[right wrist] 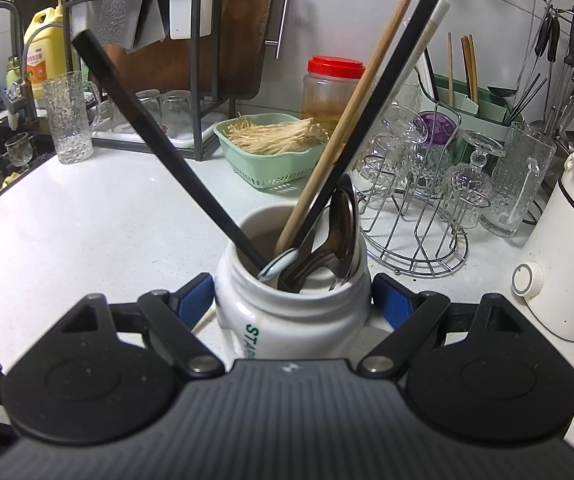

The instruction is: Organize utensils

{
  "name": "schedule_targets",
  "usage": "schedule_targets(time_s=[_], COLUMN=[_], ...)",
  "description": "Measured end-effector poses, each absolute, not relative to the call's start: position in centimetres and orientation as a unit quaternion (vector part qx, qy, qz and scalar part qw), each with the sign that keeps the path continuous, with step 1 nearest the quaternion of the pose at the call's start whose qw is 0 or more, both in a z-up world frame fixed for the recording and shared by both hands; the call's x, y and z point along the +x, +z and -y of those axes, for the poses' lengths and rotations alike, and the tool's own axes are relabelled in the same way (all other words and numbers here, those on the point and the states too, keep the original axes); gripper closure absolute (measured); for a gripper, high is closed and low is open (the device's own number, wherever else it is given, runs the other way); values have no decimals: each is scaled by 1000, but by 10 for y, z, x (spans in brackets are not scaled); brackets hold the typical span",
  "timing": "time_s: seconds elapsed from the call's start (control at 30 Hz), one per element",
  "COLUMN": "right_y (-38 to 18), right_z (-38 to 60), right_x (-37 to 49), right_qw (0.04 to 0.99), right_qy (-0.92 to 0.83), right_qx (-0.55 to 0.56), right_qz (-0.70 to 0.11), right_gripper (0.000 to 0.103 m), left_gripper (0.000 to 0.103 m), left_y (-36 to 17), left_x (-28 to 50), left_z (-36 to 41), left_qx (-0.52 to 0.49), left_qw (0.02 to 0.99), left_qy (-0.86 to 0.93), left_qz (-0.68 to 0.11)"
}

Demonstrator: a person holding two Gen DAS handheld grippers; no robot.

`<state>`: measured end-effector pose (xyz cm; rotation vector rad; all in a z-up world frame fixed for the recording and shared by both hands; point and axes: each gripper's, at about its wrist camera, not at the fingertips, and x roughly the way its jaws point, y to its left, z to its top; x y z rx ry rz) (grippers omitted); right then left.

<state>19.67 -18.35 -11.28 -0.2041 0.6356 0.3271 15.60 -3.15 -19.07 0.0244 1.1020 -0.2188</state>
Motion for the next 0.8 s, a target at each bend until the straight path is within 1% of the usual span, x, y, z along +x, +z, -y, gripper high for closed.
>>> schedule_targets(time_s=[0.27, 0.43, 0.5, 0.53, 0.57, 0.6, 0.63, 0.67, 0.8], right_y=[-113, -113, -113, -113, -113, -113, -113, -113, -113], right_z=[183, 184, 184, 184, 184, 184, 184, 184, 183], right_x=[196, 196, 196, 196, 196, 196, 196, 196, 196], right_qw=[931, 931, 931, 931, 931, 931, 930, 930, 930], right_qy=[162, 163, 164, 164, 165, 165, 166, 166, 167], right_qx=[-101, -102, -103, -104, -104, -105, -106, -107, -109], right_qz=[-310, -309, -309, -309, -309, -309, -310, -310, -310], right_gripper=[14, 15, 15, 15, 15, 15, 15, 15, 15], left_gripper=[98, 98, 96, 94, 88, 75, 69, 68, 68], left_y=[-188, -187, -186, -184, -183, -182, -180, -180, -185], left_x=[139, 134, 131, 129, 127, 124, 121, 118, 109], left_z=[30, 20, 17, 15, 14, 12, 10, 9, 7], left_qx=[-8, -54, -64, -67, -70, -72, -74, -76, -74], left_qw=[837, 831, 826, 824, 823, 822, 821, 821, 813], left_qy=[-113, -122, -123, -122, -122, -122, -119, -121, -130], left_qz=[-535, -541, -547, -549, -550, -552, -554, -553, -563])
